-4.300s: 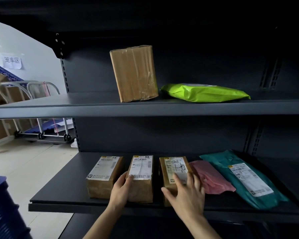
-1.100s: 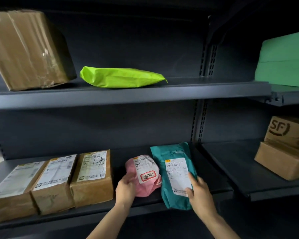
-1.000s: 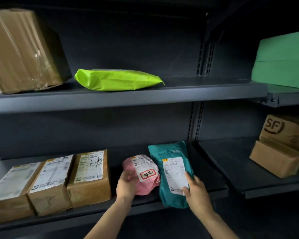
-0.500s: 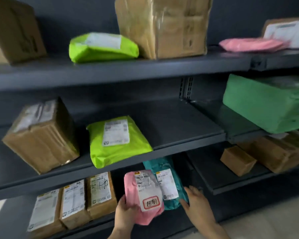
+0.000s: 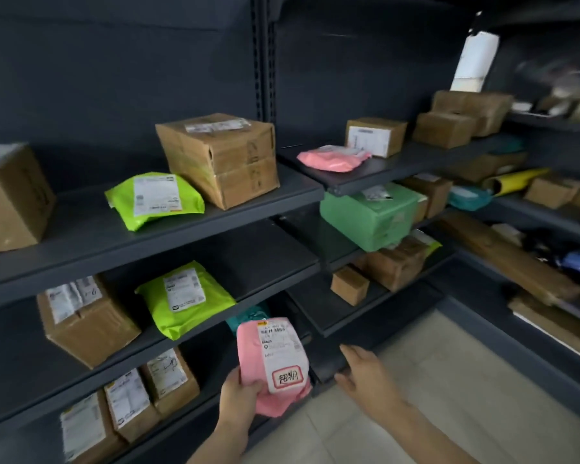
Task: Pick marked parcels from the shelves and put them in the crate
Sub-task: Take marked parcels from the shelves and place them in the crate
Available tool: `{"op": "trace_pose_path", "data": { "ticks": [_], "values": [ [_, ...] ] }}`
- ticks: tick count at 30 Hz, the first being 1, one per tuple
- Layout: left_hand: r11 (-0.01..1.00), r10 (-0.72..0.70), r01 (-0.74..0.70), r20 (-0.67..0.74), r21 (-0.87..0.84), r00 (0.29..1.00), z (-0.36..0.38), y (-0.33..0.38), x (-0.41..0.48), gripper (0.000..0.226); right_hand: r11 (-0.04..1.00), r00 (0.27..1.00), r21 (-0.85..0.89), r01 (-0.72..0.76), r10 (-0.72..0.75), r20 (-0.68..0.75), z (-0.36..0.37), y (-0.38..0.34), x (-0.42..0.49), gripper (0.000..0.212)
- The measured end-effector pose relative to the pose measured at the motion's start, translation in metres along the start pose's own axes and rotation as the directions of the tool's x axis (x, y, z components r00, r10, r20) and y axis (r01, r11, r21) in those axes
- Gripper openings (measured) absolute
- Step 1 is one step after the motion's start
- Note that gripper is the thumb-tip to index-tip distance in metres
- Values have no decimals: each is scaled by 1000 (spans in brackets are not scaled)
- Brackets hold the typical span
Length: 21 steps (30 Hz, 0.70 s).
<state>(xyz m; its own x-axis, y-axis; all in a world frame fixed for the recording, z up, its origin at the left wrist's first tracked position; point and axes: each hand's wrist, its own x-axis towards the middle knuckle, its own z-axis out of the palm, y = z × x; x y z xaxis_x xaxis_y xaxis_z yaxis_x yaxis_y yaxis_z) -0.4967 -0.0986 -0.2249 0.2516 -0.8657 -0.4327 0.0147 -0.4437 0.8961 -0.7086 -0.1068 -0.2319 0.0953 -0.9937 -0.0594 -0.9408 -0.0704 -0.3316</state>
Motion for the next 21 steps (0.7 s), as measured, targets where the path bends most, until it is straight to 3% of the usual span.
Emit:
{"op": "trace_pose_path", "data": {
  "ticks": [7,14,21],
  "values": [
    [990,113,-119,89,72,990,34,22,-43,30,994,994,-94,-58,66,83,-54,35,-47,61],
    [984,99,-105,45,144,994,106,24,-63,41,996,992,-65,-62,69,103,-90,108,-64,62],
    [966,147,-136,-37,219,988,202,30,-93,39,996,994,-93,16,-6,105,-133,191,-67,62]
  ]
}}
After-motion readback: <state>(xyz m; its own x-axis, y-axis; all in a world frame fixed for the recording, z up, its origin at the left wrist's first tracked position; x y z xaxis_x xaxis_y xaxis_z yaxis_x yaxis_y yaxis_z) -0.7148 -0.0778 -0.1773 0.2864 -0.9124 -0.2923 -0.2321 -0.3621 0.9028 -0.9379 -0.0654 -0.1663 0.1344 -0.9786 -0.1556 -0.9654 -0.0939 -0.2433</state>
